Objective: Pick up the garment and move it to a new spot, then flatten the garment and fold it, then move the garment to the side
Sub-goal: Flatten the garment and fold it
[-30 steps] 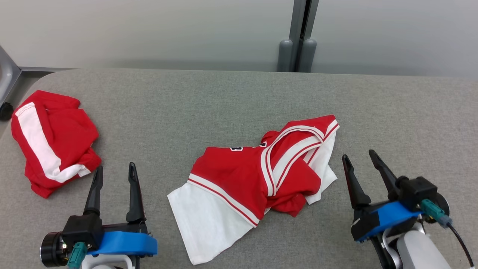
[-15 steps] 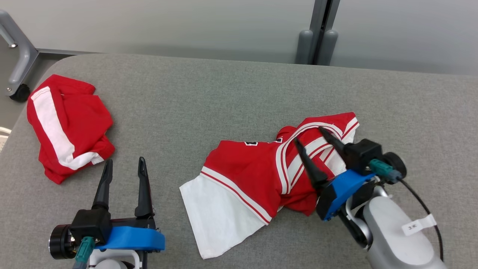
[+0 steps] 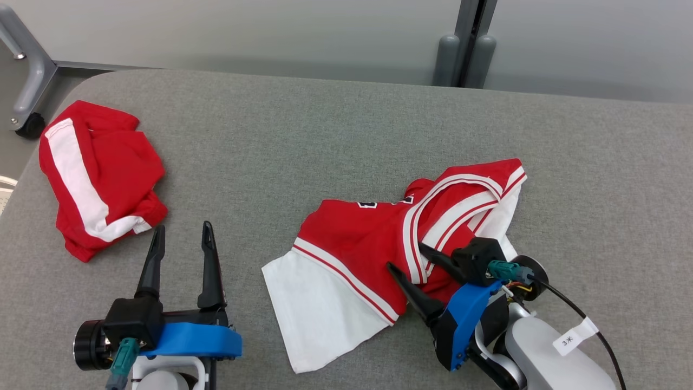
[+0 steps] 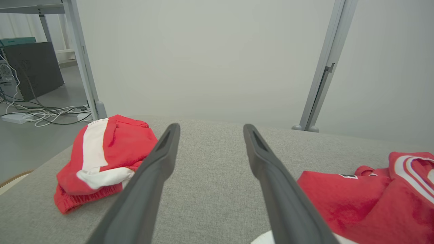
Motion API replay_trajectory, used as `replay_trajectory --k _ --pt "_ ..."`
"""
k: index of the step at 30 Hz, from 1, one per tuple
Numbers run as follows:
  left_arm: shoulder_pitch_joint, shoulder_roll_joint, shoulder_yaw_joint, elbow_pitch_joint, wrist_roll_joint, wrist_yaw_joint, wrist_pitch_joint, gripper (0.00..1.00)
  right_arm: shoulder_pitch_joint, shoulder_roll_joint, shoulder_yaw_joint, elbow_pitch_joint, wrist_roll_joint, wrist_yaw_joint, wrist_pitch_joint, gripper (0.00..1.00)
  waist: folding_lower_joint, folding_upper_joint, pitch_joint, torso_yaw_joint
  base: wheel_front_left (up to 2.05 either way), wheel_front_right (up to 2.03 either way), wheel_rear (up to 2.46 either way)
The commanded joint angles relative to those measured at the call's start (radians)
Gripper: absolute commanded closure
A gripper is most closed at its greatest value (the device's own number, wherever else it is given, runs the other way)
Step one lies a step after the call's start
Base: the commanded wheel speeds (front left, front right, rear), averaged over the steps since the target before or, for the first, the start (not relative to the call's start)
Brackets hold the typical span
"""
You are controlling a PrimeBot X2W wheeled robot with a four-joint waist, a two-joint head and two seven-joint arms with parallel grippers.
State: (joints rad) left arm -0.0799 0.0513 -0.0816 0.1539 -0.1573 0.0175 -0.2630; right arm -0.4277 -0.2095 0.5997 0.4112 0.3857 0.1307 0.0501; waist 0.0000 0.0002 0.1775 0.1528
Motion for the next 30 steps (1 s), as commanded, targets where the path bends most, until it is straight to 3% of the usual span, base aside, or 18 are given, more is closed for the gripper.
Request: replay_trajectory --k 1,6,11,19,30 --pt "-0.01 -0.002 -0.006 -0.004 -0.003 0.006 -0.003 0.0 0.009 -0.005 0.006 -0.008 0.017 0.0 -0.014 1.0 0.0 -0.0002 0.002 0.001 0.0 0.0 0.0" --pt "-0.002 -0.002 0.002 -0.002 -0.005 0.01 -0.003 0.0 0.0 -0.016 0.001 0.007 0.015 0.0 -0.065 1.0 0.0 -0.0002 -0.004 -0.012 0.0 0.0 0.0" --pt "0.015 -0.001 0.018 -0.004 -0.002 0.009 -0.003 0.0 0.011 -0.047 -0.069 0.01 0.012 0.0 -0.116 1.0 0.0 -0.0002 -0.02 -0.044 0.0 0.0 0.0" --pt "0.027 -0.001 0.024 0.0 0.002 -0.004 -0.003 0.0 0.137 -0.136 -0.306 -0.081 -0.011 0.0 -0.125 1.0 0.0 -0.0002 -0.039 -0.101 0.0 0.0 0.0" --pt "0.03 -0.001 0.022 0.006 0.007 -0.01 -0.003 0.0 0.347 -0.193 -0.589 -0.177 -0.021 0.0 -0.05 1.0 0.0 -0.0002 -0.049 -0.144 0.0 0.0 0.0"
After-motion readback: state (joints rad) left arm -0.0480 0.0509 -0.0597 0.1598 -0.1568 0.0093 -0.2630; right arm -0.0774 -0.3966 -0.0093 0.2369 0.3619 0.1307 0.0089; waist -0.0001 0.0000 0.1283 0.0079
